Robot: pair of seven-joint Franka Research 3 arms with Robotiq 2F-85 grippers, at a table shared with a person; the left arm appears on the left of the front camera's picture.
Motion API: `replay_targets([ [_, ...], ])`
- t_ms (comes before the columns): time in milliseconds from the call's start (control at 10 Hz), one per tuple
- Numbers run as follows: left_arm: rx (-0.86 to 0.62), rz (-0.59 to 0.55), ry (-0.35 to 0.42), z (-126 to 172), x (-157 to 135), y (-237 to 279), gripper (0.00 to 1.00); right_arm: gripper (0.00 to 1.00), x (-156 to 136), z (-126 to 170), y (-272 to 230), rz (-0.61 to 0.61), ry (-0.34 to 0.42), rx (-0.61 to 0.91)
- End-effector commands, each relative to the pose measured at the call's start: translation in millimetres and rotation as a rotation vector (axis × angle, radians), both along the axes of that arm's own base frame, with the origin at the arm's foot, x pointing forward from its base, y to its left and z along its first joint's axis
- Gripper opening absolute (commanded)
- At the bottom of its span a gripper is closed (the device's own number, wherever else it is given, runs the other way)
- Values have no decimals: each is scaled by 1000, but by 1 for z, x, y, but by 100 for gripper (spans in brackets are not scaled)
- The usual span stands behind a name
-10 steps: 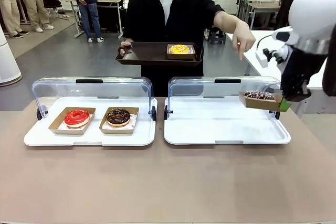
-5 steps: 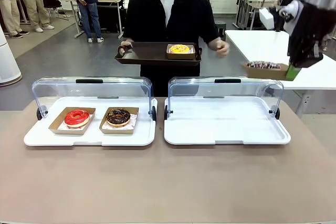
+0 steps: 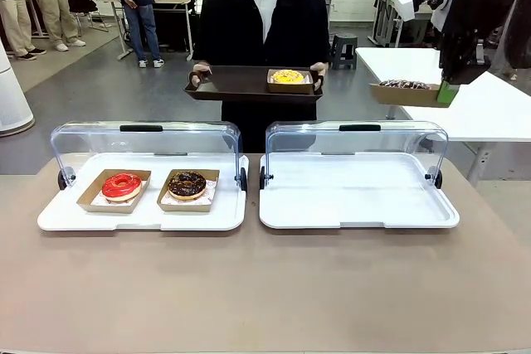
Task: Provide the desired donut to the person.
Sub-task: Pick up and lift the Paper togo box containing the Donut pointed at by the person, then place the picked Paper togo box onto the Handle tray extended by the person.
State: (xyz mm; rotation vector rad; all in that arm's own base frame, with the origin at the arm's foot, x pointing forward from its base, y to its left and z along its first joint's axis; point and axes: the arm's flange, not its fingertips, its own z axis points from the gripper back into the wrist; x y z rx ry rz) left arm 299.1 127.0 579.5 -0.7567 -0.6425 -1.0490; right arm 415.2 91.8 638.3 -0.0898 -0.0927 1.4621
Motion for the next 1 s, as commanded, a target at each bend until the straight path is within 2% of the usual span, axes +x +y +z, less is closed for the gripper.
replay_targets([
  [0,-12,-7,-17,1,0,1,100,0,-11,1,-2,0,-9,1],
  [900,-12,-7,-17,1,0,1,100,0,-11,1,-2,0,-9,1],
])
